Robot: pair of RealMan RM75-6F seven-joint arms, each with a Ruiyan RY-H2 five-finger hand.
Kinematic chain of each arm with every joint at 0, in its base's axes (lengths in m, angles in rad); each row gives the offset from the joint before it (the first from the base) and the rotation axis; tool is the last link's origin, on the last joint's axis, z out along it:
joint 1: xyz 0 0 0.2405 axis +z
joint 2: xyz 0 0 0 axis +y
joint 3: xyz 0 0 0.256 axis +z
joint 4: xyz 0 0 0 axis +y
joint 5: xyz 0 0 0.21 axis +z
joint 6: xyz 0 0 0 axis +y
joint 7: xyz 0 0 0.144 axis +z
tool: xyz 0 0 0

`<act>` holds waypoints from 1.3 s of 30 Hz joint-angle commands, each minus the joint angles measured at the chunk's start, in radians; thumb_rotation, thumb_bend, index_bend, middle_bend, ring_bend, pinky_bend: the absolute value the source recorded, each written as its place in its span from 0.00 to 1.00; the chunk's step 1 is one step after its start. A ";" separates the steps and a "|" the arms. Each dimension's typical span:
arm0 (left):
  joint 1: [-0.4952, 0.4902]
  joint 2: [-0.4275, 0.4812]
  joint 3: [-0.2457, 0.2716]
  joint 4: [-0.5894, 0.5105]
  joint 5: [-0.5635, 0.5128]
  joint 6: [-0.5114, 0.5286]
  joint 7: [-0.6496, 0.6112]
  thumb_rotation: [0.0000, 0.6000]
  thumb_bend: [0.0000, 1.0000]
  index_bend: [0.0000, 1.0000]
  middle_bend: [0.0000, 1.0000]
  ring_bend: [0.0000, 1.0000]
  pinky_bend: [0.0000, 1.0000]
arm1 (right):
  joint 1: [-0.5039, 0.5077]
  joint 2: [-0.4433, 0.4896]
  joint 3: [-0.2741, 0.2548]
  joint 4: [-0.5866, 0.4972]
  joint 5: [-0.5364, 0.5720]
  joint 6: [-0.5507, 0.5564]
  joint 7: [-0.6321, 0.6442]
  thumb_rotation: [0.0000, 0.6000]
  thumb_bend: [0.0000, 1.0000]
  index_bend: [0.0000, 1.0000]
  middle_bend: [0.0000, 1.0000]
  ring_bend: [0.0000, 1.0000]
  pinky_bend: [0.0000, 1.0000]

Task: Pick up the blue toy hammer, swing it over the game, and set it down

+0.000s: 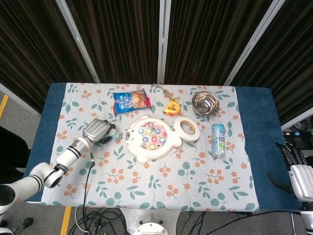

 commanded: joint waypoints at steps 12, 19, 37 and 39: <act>0.016 0.029 -0.010 -0.061 -0.011 0.002 0.064 0.84 0.33 0.28 0.37 0.26 0.50 | -0.002 -0.002 -0.001 0.000 -0.008 0.008 -0.001 1.00 0.19 0.00 0.13 0.00 0.00; 0.025 0.046 -0.016 -0.094 -0.025 0.000 0.093 0.76 0.30 0.22 0.31 0.21 0.46 | -0.005 -0.001 0.000 -0.002 -0.010 0.016 -0.002 1.00 0.20 0.00 0.13 0.00 0.00; 0.340 0.291 -0.095 -0.368 -0.184 0.435 0.090 0.94 0.19 0.10 0.14 0.01 0.14 | 0.012 0.020 0.011 0.007 -0.009 -0.001 0.019 1.00 0.20 0.00 0.13 0.00 0.00; 0.409 0.320 -0.080 -0.421 -0.216 0.498 0.143 1.00 0.19 0.11 0.15 0.01 0.14 | 0.019 0.017 0.012 0.013 -0.010 -0.008 0.034 1.00 0.20 0.00 0.13 0.00 0.00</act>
